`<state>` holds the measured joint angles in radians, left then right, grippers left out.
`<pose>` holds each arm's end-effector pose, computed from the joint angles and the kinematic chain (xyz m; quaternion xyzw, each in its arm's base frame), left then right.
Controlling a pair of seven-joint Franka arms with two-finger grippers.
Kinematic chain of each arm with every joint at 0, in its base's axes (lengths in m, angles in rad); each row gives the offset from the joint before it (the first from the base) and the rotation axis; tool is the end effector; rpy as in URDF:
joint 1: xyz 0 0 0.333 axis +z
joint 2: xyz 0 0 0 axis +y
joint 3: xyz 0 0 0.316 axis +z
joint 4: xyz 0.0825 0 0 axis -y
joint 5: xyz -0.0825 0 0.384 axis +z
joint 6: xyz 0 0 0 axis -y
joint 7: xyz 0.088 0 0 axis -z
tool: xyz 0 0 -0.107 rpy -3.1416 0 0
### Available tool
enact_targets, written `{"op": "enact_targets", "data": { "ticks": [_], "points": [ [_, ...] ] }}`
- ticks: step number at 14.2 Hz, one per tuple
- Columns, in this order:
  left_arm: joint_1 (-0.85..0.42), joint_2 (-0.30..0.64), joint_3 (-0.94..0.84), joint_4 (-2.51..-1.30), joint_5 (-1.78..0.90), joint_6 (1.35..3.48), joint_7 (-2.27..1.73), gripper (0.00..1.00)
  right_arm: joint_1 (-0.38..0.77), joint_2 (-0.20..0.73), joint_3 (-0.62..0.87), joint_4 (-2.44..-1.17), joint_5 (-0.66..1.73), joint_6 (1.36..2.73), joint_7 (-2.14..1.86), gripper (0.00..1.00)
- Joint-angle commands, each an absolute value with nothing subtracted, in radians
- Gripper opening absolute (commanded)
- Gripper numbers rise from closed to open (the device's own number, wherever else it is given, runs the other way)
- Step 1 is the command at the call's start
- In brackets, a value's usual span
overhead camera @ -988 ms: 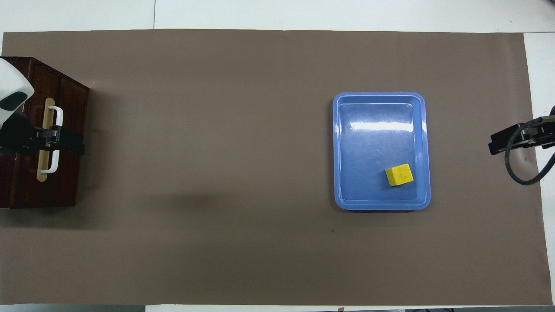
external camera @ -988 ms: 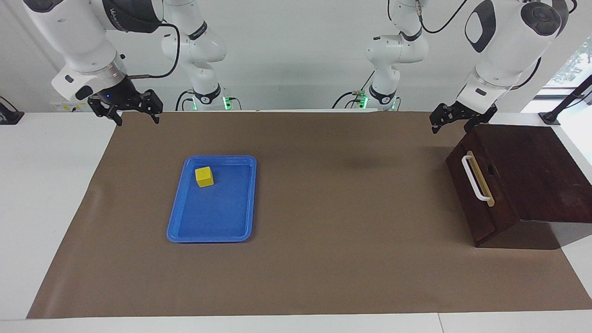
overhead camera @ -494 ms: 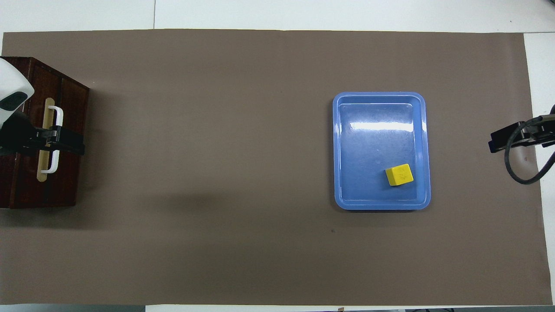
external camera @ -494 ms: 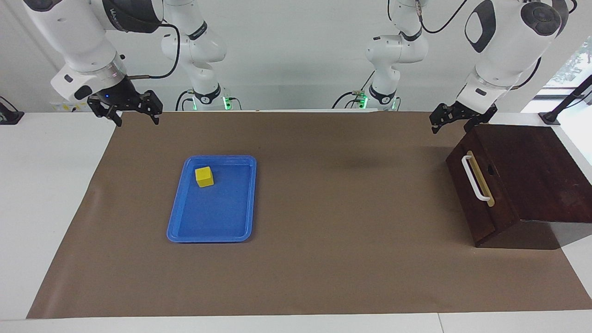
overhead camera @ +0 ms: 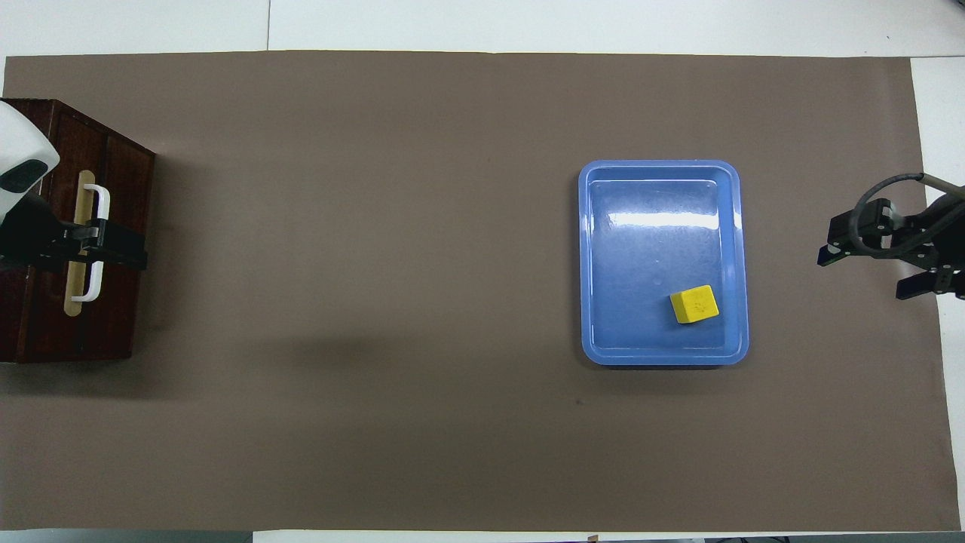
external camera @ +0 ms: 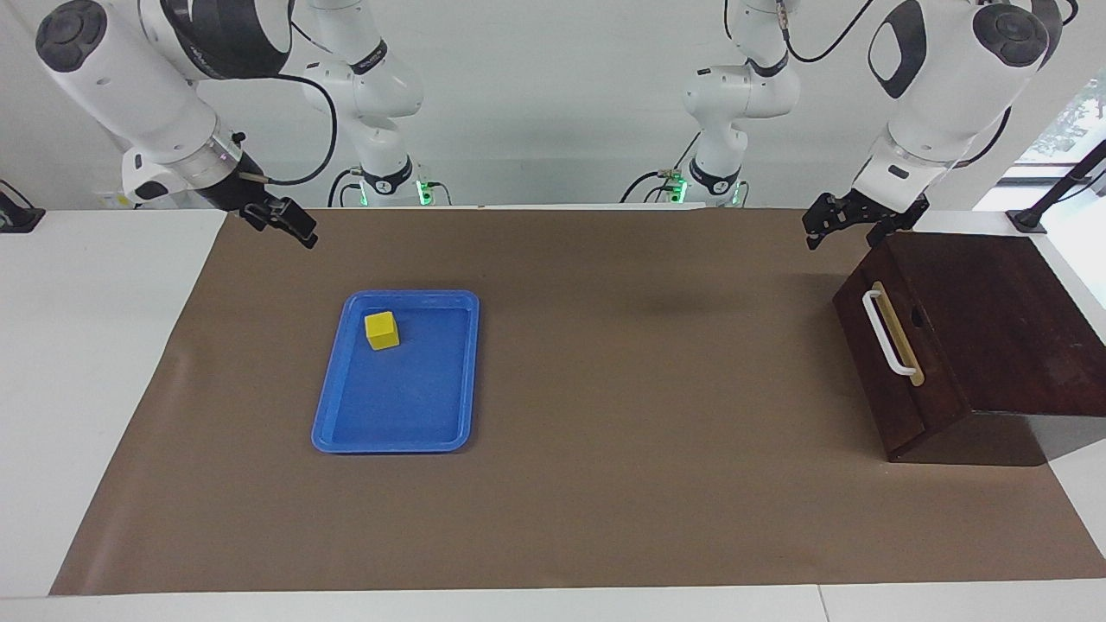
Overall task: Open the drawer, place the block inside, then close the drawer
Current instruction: 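Pull the drawer open with the left gripper while the right gripper reaches the block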
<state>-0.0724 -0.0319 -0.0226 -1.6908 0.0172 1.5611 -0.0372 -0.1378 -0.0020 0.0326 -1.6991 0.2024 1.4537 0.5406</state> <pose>0.5370 -0.0495 0.5848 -0.9983 0.0292 0.0482 0.0122 0.5326 -0.0327 0.5599 -0.9363 0.3138 0.1397 0.0725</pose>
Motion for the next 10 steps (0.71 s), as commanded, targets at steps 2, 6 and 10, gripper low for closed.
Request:
{"op": "enact_targets", "data": {
  "ticks": [2,6,10],
  "points": [
    [-0.074,-0.055,-0.020,-1.709,0.034,1.566,-0.040,1.00,-0.218,0.024,0.035,-1.843,0.417,1.552,0.828,1.00],
    [-0.074,-0.055,-0.020,-1.710,0.034,1.553,-0.040,1.00,-0.275,0.092,0.035,-1.948,0.586,1.652,0.871,1.00],
    [-0.074,-0.055,-0.018,-1.709,0.034,1.565,-0.040,1.00,-0.290,0.205,0.035,-1.979,0.687,1.698,0.893,1.00]
  ]
}}
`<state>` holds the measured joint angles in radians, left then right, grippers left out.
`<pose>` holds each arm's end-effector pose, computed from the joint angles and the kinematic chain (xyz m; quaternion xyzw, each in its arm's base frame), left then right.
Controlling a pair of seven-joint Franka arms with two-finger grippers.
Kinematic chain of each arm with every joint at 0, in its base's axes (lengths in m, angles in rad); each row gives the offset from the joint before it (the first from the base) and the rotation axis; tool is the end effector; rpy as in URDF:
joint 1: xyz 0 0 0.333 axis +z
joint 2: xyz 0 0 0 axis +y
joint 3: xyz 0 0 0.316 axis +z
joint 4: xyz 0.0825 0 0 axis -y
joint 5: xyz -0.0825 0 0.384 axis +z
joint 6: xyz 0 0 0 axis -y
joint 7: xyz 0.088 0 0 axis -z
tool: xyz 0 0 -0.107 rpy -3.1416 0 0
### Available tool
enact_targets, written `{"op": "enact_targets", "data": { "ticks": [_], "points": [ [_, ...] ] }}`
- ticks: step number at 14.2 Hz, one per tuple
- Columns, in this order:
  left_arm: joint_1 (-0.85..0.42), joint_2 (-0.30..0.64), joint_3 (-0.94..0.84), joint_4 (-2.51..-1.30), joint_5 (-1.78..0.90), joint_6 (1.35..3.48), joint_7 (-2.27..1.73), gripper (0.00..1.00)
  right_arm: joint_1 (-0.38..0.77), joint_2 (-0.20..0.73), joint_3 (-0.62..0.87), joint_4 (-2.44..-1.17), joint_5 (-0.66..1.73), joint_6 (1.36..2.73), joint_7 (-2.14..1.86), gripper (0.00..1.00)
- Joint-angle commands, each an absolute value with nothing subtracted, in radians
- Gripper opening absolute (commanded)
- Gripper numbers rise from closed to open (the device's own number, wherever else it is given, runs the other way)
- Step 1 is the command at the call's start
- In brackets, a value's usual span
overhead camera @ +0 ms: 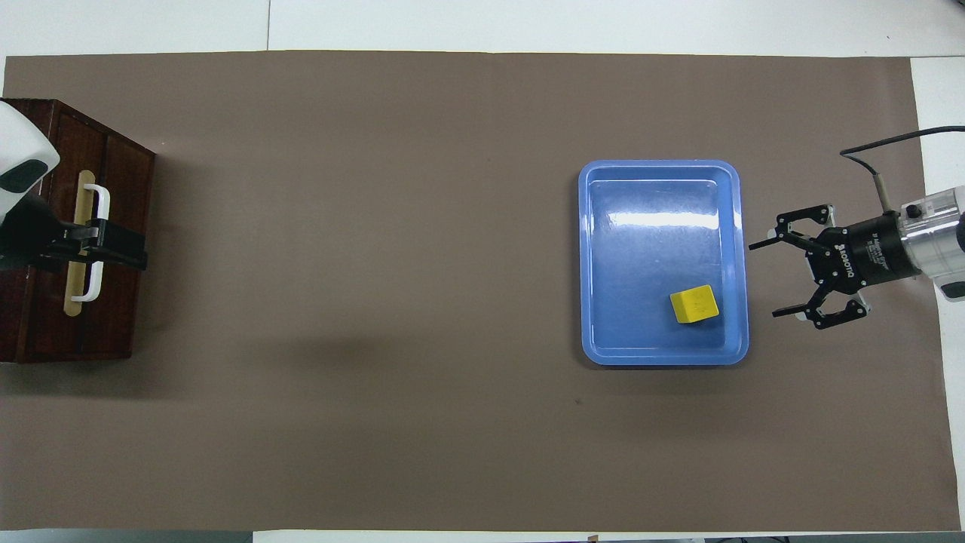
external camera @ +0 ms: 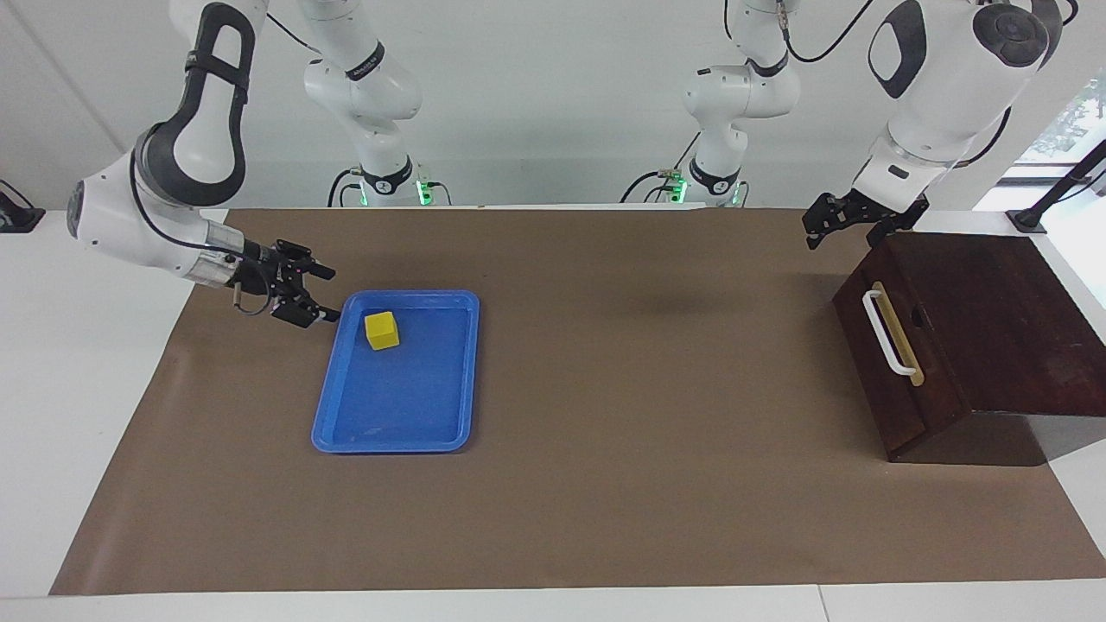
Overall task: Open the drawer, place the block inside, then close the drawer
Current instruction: 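Pull the drawer open with the left gripper while the right gripper reaches the block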
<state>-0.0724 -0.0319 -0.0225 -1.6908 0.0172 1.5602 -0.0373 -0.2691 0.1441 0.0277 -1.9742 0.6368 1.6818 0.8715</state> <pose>0.5369 -0.0494 0.5847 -0.9983 0.0291 0.0486 0.0122 0.5401 -0.0742 0.3867 -0.7335 0.5751 0.2880 0.2197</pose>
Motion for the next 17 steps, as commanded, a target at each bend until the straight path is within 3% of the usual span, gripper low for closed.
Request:
{"op": "enact_targets", "data": {
  "ticks": [1,7,10,17],
  "points": [
    [-0.072,-0.054,-0.017,-1.707,0.034,1.568,-0.044,1.00,-0.290,0.242,0.035,-1.962,0.702,1.692,0.893,1.00],
    [-0.098,-0.057,-0.023,-1.733,0.057,1.647,-0.038,1.00,-0.284,0.365,0.037,-1.934,0.724,1.689,0.851,1.00],
    [-0.138,-0.048,-0.025,-1.788,0.234,1.733,-0.035,1.00,-0.273,0.373,0.037,-1.936,0.732,1.718,0.824,1.00],
    [-0.181,0.113,-0.023,-1.804,0.498,1.847,-0.084,1.00,-0.270,0.367,0.037,-1.982,0.741,1.744,0.686,1.00]
  ]
}}
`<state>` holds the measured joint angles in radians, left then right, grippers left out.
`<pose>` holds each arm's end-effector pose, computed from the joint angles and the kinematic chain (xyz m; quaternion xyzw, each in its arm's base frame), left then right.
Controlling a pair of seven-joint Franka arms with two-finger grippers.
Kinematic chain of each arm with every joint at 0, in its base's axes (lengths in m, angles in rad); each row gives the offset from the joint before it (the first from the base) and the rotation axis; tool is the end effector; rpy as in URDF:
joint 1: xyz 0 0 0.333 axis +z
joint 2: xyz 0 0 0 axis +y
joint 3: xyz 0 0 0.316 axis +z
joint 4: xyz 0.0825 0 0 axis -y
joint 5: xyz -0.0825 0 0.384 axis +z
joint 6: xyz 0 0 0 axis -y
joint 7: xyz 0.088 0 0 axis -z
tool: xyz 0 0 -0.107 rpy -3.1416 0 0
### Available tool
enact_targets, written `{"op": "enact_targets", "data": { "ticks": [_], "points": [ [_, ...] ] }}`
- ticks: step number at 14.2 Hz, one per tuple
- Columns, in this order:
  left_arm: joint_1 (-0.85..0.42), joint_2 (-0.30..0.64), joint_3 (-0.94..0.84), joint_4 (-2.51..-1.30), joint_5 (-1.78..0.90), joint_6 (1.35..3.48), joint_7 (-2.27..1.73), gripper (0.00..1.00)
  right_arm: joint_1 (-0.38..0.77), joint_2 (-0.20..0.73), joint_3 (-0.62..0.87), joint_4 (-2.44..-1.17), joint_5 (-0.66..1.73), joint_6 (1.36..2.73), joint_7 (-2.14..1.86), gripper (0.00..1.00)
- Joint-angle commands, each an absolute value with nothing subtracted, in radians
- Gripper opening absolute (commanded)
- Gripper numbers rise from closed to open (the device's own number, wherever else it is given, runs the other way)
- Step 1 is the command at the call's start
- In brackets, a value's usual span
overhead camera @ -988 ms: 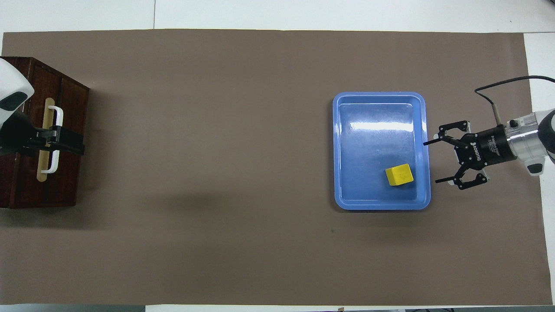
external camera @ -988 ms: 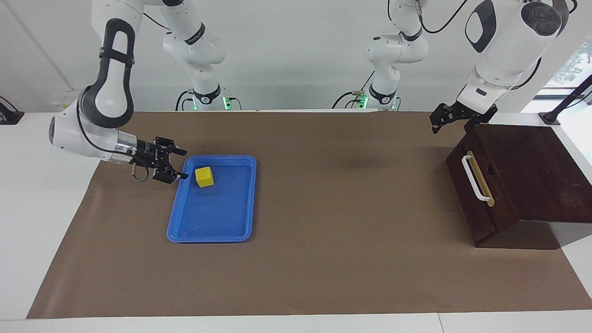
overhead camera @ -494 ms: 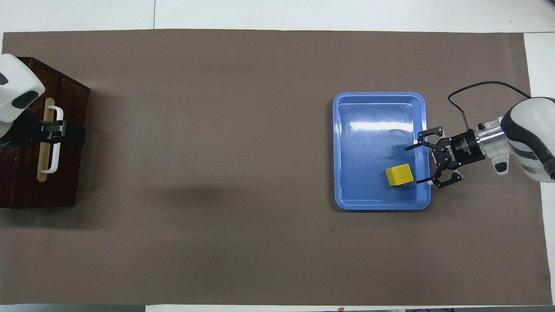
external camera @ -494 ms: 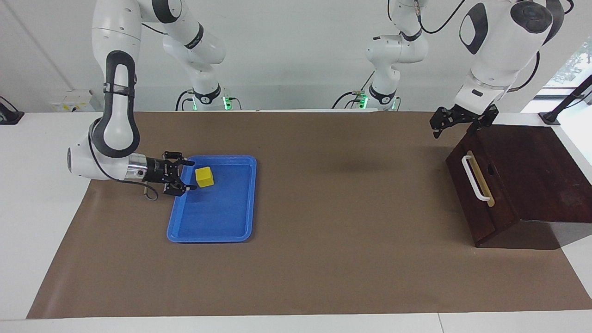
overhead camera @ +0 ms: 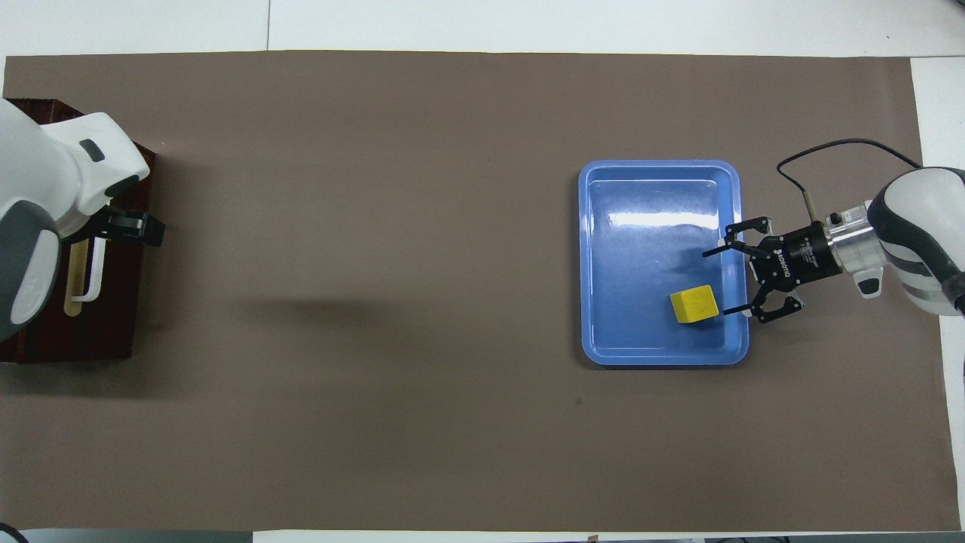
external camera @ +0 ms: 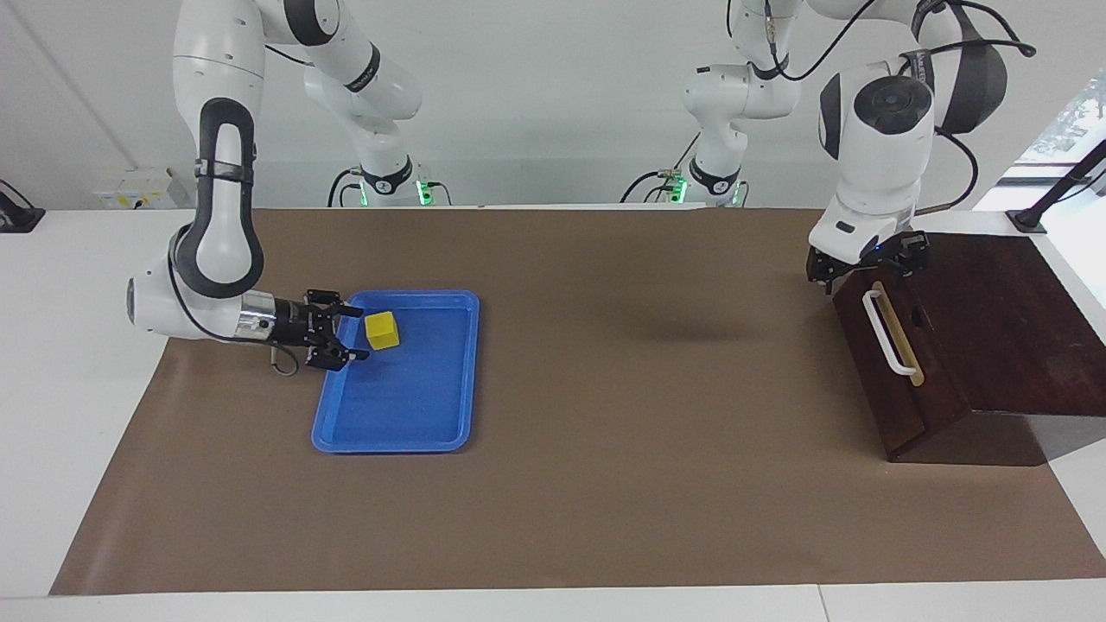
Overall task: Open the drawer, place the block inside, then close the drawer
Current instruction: 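Pull the drawer open with the left gripper while the right gripper reaches the block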
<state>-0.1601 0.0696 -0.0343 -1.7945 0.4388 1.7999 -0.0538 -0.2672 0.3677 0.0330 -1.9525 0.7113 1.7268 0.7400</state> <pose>0.5751 -0.0763 0.5056 -0.9694 0.1246 0.0051 0.2114 0.5550 -0.0712 0.2763 -0.7194 0.5527 0.3456 0.2399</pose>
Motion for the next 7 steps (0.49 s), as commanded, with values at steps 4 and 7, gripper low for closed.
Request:
{"op": "enact_targets", "data": {
  "ticks": [4,7],
  "points": [
    [-0.152,0.137,-0.021,-1.881,0.589,1.983,-0.110,1.00,-0.267,0.361,0.037,-2.005,0.746,1.752,0.647,1.00],
    [-0.115,0.147,-0.020,-1.926,0.647,2.041,-0.198,1.00,-0.267,0.359,0.037,-2.016,0.746,1.756,0.629,1.00]
  ]
}}
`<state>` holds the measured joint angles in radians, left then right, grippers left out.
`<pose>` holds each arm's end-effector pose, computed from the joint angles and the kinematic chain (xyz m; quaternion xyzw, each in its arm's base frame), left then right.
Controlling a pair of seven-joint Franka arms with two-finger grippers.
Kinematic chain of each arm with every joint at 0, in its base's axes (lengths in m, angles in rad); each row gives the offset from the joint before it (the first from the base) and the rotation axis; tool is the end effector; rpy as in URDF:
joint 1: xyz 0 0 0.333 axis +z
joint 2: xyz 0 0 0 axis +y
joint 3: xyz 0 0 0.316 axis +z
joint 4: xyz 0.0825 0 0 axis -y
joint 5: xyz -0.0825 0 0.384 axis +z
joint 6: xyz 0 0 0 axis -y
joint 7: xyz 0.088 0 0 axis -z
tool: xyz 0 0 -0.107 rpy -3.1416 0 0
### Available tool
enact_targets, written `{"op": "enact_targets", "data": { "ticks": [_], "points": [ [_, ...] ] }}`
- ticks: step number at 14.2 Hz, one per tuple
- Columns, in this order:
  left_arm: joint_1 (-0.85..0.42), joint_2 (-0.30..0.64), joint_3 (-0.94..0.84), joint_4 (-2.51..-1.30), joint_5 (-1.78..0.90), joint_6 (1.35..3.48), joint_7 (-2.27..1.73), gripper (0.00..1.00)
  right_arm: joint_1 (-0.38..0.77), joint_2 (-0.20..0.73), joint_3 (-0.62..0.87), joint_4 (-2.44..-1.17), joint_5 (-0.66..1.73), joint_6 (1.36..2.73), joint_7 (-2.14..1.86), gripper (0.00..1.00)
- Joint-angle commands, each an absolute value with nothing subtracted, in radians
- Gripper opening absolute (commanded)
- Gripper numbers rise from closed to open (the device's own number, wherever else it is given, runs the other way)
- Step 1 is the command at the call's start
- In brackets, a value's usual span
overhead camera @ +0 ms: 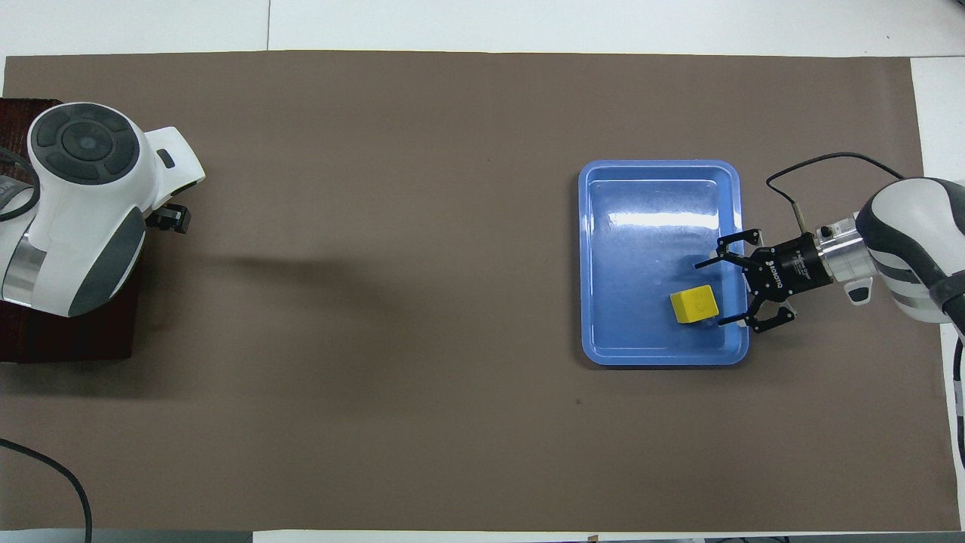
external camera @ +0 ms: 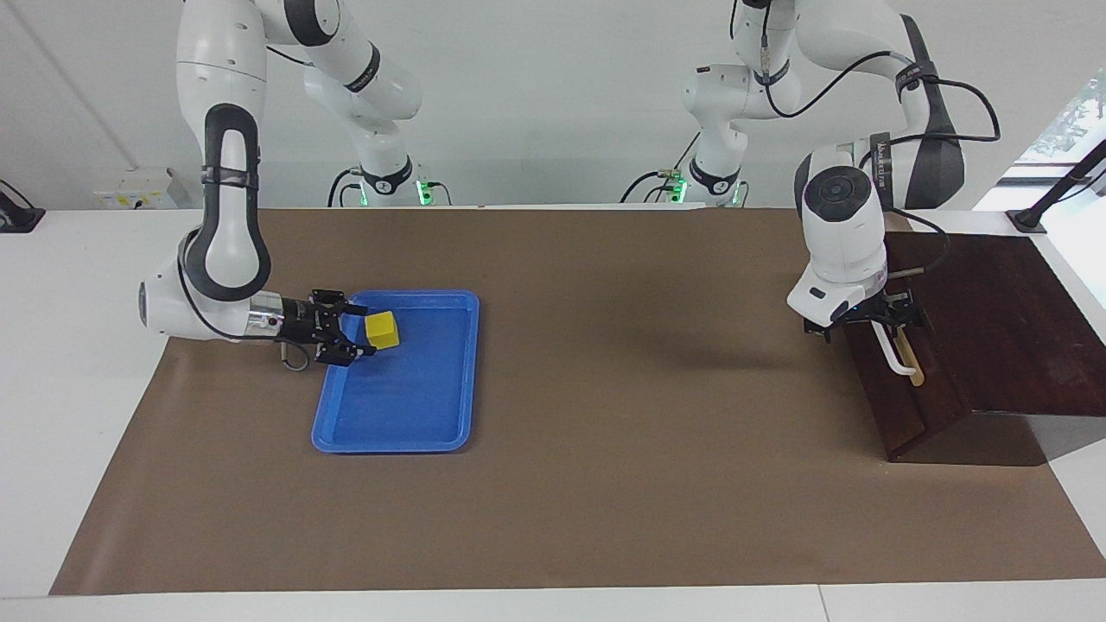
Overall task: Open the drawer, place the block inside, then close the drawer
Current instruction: 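Pull the drawer open with the left gripper while the right gripper reaches the block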
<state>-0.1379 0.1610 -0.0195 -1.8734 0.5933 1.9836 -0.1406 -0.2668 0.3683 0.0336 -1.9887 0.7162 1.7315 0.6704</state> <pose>0.5978 -0.0589 0.4319 -0.9554 0.1320 -0.0152 0.2639 0.5442 -0.0679 0.2631 -0.7304 0.5312 0.3507 0.2475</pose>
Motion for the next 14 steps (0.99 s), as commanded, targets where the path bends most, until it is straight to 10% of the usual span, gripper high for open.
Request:
{"op": "enact_targets", "data": {
  "ticks": [1,11,12,14],
  "points": [
    [-0.103,0.147,-0.020,-1.934,0.652,2.055,-0.199,1.00,-0.267,0.357,0.037,-2.020,0.744,1.761,0.621,1.00],
    [-0.092,0.179,-0.023,-1.986,0.719,2.089,-0.285,1.00,-0.265,0.356,0.035,-2.031,0.744,1.772,0.588,1.00],
    [-0.092,0.178,-0.023,-1.996,0.719,2.103,-0.285,1.00,-0.265,0.356,0.035,-2.031,0.744,1.772,0.588,0.93],
    [-0.092,0.176,-0.023,-2.008,0.719,2.114,-0.285,1.00,-0.265,0.356,0.035,-2.031,0.744,1.779,0.588,0.42]
  ]
}}
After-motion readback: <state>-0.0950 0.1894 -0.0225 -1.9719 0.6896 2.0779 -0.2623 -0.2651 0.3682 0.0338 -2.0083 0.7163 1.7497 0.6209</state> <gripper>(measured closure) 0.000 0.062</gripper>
